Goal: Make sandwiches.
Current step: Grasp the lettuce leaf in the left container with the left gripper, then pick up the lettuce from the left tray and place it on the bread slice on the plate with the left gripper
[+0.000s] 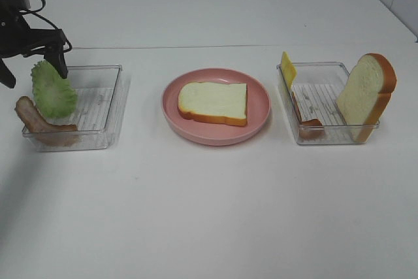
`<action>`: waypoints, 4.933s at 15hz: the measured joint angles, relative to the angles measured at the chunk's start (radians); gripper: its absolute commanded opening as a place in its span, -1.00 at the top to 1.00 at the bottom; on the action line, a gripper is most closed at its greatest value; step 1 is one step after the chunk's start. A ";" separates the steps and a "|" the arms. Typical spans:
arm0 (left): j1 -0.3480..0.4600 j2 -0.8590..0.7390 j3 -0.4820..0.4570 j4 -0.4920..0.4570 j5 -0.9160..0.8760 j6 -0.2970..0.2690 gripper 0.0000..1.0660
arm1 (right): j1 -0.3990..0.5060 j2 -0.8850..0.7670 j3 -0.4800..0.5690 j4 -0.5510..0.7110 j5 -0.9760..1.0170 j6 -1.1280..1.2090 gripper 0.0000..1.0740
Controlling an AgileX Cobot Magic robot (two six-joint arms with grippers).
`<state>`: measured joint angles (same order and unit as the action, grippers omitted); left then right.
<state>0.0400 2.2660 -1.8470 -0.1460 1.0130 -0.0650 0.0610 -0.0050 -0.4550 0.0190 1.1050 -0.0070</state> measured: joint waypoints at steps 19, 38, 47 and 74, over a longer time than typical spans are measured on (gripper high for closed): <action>0.000 -0.012 0.000 -0.087 0.003 -0.042 1.00 | 0.000 0.000 0.000 0.000 0.000 0.000 -0.82; -0.338 -0.057 -0.269 -0.423 -0.132 -0.099 1.00 | 0.000 0.000 0.000 0.000 0.000 0.000 -0.82; -0.459 0.123 -0.269 -0.734 -0.216 -0.055 1.00 | 0.000 0.000 0.000 0.000 0.000 0.000 -0.82; -0.417 0.257 -0.269 -0.466 -0.154 -0.078 -0.86 | 0.000 0.000 0.000 0.000 0.000 0.000 -0.82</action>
<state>-0.3770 2.5230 -2.1160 -0.6120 0.8590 -0.1430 0.0610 -0.0050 -0.4550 0.0190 1.1050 -0.0070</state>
